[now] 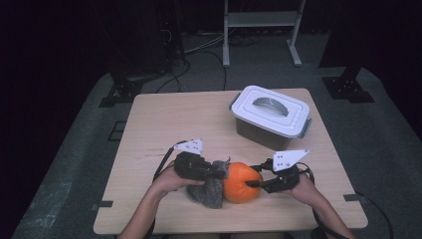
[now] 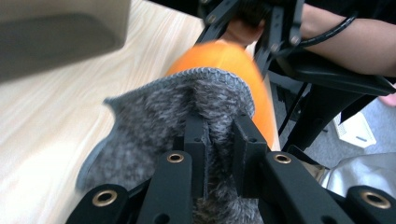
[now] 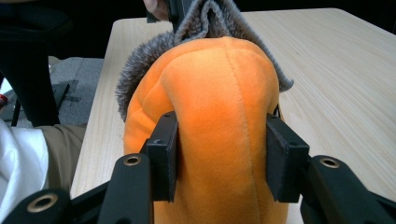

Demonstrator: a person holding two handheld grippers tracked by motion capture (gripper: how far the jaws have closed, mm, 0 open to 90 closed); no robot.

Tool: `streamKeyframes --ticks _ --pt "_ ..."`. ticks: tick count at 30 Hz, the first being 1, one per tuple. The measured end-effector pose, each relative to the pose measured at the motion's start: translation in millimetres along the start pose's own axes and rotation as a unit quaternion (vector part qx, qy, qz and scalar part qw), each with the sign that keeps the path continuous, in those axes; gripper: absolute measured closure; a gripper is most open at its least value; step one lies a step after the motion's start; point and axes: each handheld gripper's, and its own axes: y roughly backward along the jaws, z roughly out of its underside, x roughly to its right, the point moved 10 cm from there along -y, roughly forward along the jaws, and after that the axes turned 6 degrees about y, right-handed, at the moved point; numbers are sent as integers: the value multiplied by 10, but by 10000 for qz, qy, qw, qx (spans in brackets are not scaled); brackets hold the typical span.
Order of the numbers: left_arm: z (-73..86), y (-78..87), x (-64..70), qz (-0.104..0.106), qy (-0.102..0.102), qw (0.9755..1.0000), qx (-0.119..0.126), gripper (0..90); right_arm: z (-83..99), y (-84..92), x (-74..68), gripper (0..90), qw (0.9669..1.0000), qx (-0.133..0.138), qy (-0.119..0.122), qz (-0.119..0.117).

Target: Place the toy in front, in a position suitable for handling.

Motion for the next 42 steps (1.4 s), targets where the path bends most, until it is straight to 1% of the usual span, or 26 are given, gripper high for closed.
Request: streamKeyframes --ticks 3,4,8,9,10,12,14,17,18,21,22,23,25,27,29,30,33,35,37,40,42 --pt "-163 -50 101 109 -203 9997 20 782 -20 -22 -20 521 10000 -28 41 3" --pt "-207 -79 128 116 -291 9995 -33 782 -30 -34 -26 521 10000 -28 70 2" --pt "-367 -234 253 224 -494 9984 -127 782 -64 -75 -61 521 9999 -42 124 -13" --pt "-389 -273 278 236 -553 9980 -184 782 -65 -76 -65 521 9999 -42 124 -18" --pt "-395 -311 287 199 -631 9974 -285 782 -61 -72 -70 521 9999 -46 102 -23" --pt "-377 -371 268 61 -702 9965 -461 782 -46 -55 -59 521 10000 -23 76 -18" --pt "-369 -374 247 80 -638 9971 -417 782 -19 -31 -48 522 10000 1 27 -40" --pt "-337 -317 182 76 -520 9981 -318 782 12 1 -17 524 10000 45 -17 -38" --pt "-326 -291 165 51 -468 9985 -268 782 19 6 -13 524 10000 43 -9 -44" --pt "-269 -197 100 -62 -406 9989 -235 781 33 25 -4 525 10000 60 -45 -59" --pt "-241 -165 76 -107 -377 9989 -238 780 39 31 1 525 9999 66 -57 -60" --pt "-211 -140 59 -126 -308 9992 -219 779 45 39 5 525 9999 64 -58 -58" --pt "-139 -95 18 -155 -249 9993 -238 777 53 52 8 525 9999 62 -74 -53" --pt "-80 -64 -17 -182 -135 9996 -178 775 58 58 9 524 9999 52 -70 -54" --pt "-11 -35 -60 -242 -65 9995 -191 772 62 63 13 524 9999 51 -68 -54" --pt "17 -27 -80 -262 -3 9995 -168 771 64 66 14 524 9999 60 -87 -53" --pt "85 -32 -105 -267 94 9995 -154 771 82 87 24 522 9998 83 -140 -69" --pt "93 -53 -101 -218 98 9996 -130 771 94 104 27 514 9997 105 -203 -89" --pt "77 -71 -98 -234 84 9996 -128 771 95 111 28 485 9996 96 -237 -103" --pt "50 -90 -98 -258 53 9996 -142 771 61 131 32 347 9992 29 -399 -80" --pt "35 -101 -106 -297 55 9994 -162 771 8 150 36 299 9992 -74 -404 0"
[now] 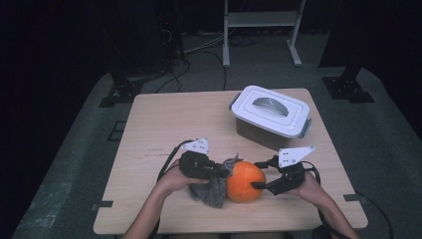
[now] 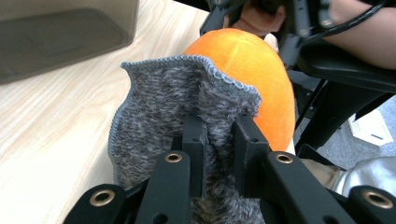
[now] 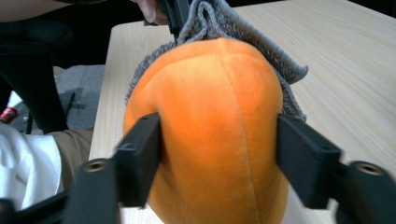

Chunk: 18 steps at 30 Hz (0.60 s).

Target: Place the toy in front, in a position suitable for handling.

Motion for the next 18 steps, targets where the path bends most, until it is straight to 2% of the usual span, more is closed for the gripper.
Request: streamKeyframes --ticks 6,9,13,18 --pt "-54 -71 47 78 -44 10000 -43 771 -210 30 -44 248 9997 14 169 157" --pt "-85 -106 60 57 -72 9999 -63 771 -235 -22 -48 219 9992 -261 216 223" --pt "-92 -120 64 65 -107 9999 -91 771 -232 -92 -65 213 9986 -454 136 228" --pt "-44 -79 35 82 -16 10000 21 769 -149 -98 -37 394 9978 -618 105 218"
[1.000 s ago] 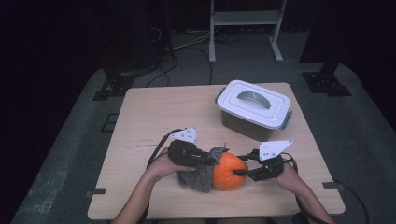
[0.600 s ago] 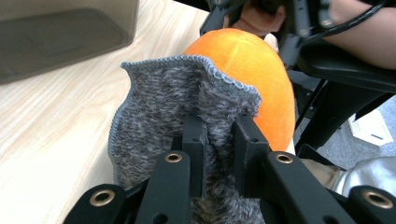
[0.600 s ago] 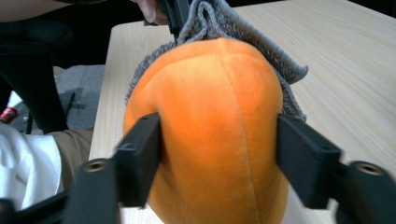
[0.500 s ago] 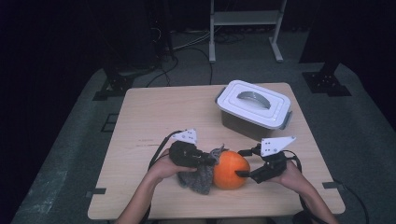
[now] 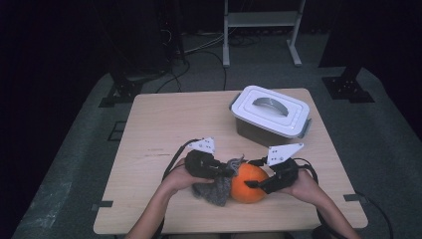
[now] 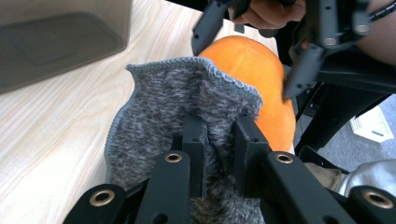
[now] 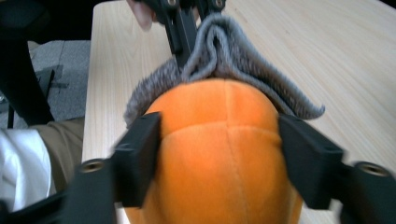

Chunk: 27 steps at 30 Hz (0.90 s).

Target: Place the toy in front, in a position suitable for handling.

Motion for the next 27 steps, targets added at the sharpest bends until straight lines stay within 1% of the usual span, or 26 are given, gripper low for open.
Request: streamKeyframes --ticks 2,4,7,8,11,13,15,17,18,20,22,24,25,27 --pt "41 6 -2 43 93 9999 70 767 20 6 -1 464 9999 -31 121 5" --pt "78 0 24 214 253 9992 202 768 15 -1 -33 535 9997 -24 242 -8" --pt "113 36 68 405 296 9982 336 780 -29 -25 -78 577 9992 107 393 -36" --pt "113 58 73 416 296 9981 354 785 -65 -30 -91 587 9989 232 397 -75" --pt "116 168 76 334 259 9986 327 786 -140 -71 -88 601 9984 410 337 -166" --pt "109 280 61 241 227 9989 340 786 -212 -131 -87 604 9978 523 343 -231" --pt "95 412 52 161 217 9988 398 786 -303 -193 -86 607 9965 710 321 -299" --pt "87 534 53 52 185 9990 394 786 -392 -256 -80 606 9949 881 276 -400" --pt "88 587 55 10 146 9992 372 786 -431 -289 -82 605 9942 945 269 -444" --pt "96 654 52 -56 149 9992 365 786 -486 -359 -90 603 9925 1066 272 -535" --pt "125 658 35 -62 172 9993 335 785 -480 -437 -100 589 9929 1002 271 -583" --pt "166 596 21 -31 213 9994 275 785 -420 -516 -112 566 9942 836 301 -609" --pt "171 568 15 11 230 9992 312 785 -406 -526 -122 555 9939 870 260 -634" --pt "149 536 7 77 273 9987 430 785 -375 -498 -110 537 9945 827 258 -583"
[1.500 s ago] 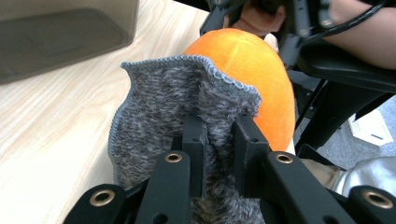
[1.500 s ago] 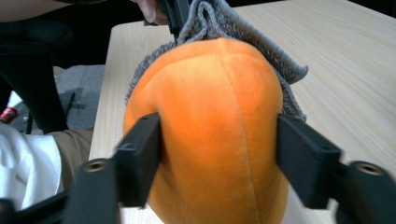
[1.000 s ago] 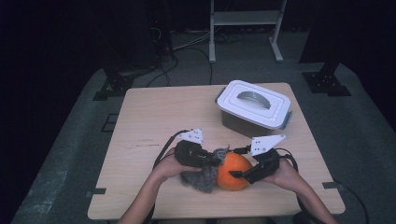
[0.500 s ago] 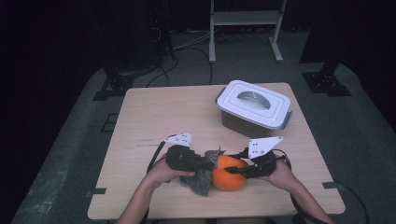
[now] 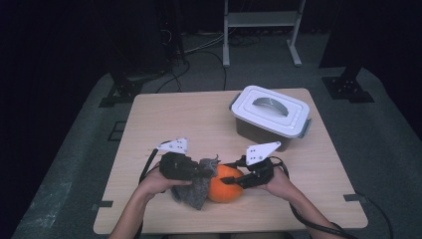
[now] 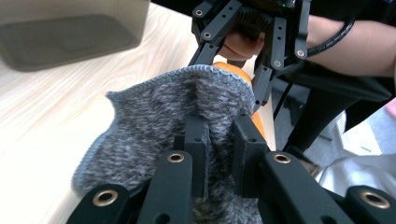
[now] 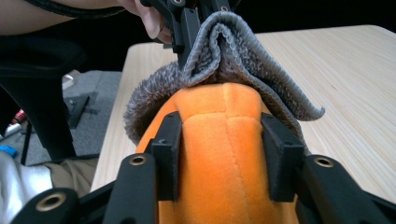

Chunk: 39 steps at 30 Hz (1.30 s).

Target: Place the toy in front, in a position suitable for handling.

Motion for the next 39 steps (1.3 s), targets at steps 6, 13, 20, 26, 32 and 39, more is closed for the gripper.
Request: streamKeyframes --ticks 6,13,20,26,32,39 --pt "-75 -103 20 19 -90 10000 -25 781 113 190 1 519 9999 -95 -48 8" --pt "-110 -238 78 30 -254 9995 -211 778 255 348 -14 523 9999 -106 -53 54" --pt "-24 -285 42 -10 -187 9994 -298 773 381 477 12 525 9997 -148 -98 145" --pt "-53 -401 39 -114 -271 9989 -369 774 395 526 38 390 9990 -257 -269 234" --pt "-128 -505 60 -76 -336 9985 -414 775 294 569 -37 263 9967 -713 -206 338" --pt "-180 -592 89 -82 -371 9983 -433 775 275 592 -35 249 9952 -799 -381 422"
